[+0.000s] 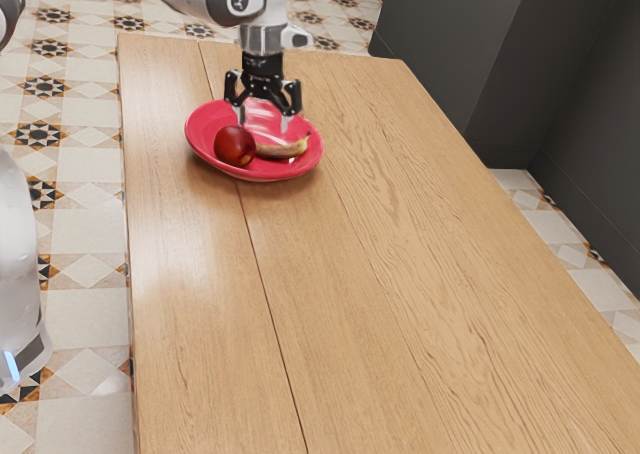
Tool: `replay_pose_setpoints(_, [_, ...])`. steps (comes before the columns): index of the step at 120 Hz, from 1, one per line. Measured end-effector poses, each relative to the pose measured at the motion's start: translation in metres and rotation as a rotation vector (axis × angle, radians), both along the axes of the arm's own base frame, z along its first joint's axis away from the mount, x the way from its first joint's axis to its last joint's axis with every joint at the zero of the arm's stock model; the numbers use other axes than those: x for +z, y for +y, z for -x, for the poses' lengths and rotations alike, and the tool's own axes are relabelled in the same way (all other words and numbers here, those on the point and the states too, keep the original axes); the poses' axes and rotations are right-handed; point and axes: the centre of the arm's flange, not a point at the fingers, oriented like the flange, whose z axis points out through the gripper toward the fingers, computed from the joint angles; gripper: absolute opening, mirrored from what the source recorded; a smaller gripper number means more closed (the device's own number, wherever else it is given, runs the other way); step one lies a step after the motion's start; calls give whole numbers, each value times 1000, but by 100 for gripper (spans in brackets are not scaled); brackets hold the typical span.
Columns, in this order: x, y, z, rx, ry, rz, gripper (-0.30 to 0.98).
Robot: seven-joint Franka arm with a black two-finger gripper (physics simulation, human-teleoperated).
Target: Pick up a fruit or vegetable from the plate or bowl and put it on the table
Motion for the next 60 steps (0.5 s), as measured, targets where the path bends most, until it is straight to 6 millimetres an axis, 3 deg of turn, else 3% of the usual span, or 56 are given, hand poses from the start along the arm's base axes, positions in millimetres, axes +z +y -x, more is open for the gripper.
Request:
replay_pose_setpoints(36, [-15,42,23,-190,2,-26,69])
replay_pose_setpoints(60, [-19,42,18,-426,-15,-65,69])
